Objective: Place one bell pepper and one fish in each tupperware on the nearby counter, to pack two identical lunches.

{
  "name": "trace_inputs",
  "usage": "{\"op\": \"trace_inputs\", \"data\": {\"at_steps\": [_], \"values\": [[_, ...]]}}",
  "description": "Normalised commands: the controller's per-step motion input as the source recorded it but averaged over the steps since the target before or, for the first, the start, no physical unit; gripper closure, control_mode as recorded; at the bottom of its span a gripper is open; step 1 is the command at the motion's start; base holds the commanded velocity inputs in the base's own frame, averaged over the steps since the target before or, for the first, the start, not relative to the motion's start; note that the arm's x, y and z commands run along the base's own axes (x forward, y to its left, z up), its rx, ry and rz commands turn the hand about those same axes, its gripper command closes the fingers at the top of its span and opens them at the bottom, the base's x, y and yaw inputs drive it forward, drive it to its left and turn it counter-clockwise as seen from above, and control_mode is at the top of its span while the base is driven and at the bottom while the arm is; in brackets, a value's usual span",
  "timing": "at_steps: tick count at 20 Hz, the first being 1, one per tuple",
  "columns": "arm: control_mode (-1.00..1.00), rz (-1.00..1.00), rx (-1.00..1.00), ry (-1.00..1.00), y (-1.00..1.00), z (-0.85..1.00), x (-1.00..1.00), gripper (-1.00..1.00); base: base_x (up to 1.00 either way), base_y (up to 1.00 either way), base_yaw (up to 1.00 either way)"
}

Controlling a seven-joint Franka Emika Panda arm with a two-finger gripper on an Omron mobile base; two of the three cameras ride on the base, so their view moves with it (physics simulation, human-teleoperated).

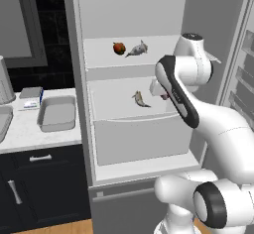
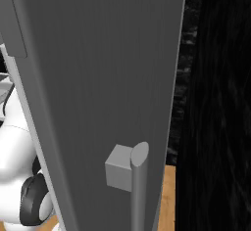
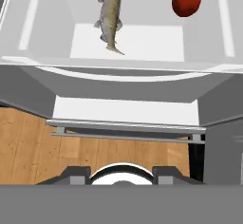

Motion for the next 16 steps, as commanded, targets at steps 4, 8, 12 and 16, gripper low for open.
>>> {"op": "trace_inputs", "data": {"at_steps": [4,8,12,16], "values": [[-1.00,0.00,-0.01,-0.02,0.01,-0.59,0.00,-1.00,0.00,0.00,0.00],[-1.00,0.04,0.00,-0.12,0.03,-1.00,0.00,-1.00,0.00,0.00,0.00],[-1.00,0.02,0.01,-0.17,0.06,-0.81,0.02,-1.00,0.00,0.00,0.00],[-1.00,0.00,-0.01,-0.23,0.24,0.21,0.09,-1.00,0.00,0.00,0.00]]}}
